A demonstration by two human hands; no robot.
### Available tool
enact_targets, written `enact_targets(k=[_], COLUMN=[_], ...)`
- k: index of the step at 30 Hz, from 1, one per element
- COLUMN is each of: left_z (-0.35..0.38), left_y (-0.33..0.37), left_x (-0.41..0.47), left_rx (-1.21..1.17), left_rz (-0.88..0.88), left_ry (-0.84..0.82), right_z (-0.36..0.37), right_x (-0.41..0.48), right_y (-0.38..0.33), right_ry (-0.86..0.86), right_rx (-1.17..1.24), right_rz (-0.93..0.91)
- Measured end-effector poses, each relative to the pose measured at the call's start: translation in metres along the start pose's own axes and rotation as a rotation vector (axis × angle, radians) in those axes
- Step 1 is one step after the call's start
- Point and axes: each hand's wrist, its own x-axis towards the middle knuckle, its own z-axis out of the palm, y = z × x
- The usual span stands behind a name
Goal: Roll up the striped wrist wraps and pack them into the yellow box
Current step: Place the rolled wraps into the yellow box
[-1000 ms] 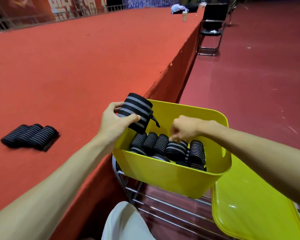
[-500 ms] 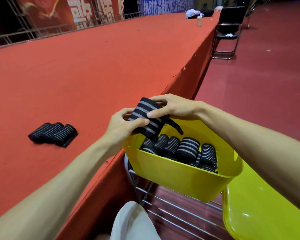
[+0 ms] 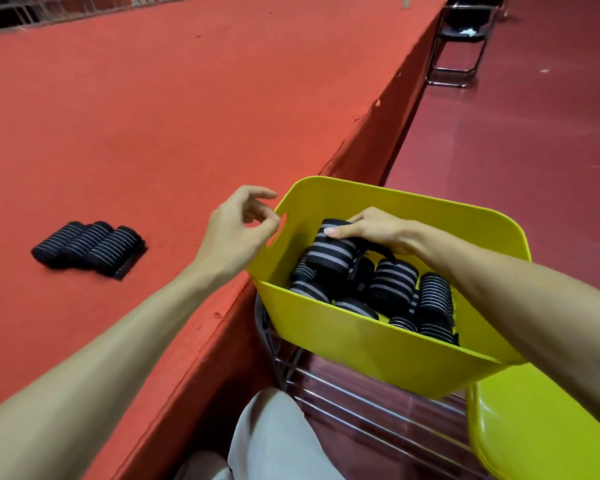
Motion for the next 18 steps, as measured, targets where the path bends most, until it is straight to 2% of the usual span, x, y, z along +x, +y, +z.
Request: enact_targets(k=[4,7,10,14,18], left_z=[-0.005,-0.008,-0.012,-0.016,-0.026], left_y=[-0.015,-0.022,-0.026,-0.023,-0.014], left_x=[0.003,0.001,-0.001,-0.009,-0.02], left_rx=[-0.054,-0.082,-0.081,-0.085,-0.089], left_rz=[-0.012,-0.03,-0.049,-0.037,-0.053], left_ry=[0.062,0.078,0.095,0.156,0.19], right_z=[0.013,0.021,0.025,0.029,0.028], right_x=[0.016,0.024,0.027,0.018,0.001], right_y=[0.007,0.007,0.001,-0.01,-0.022], right_ry=[-0.006,-0.032,0.061,0.269,0.348], right_rx=[-0.007,-0.144,-0.429,-1.049,-1.188], right_rz=[0.072,0.031,-0.087,-0.21,-0.253])
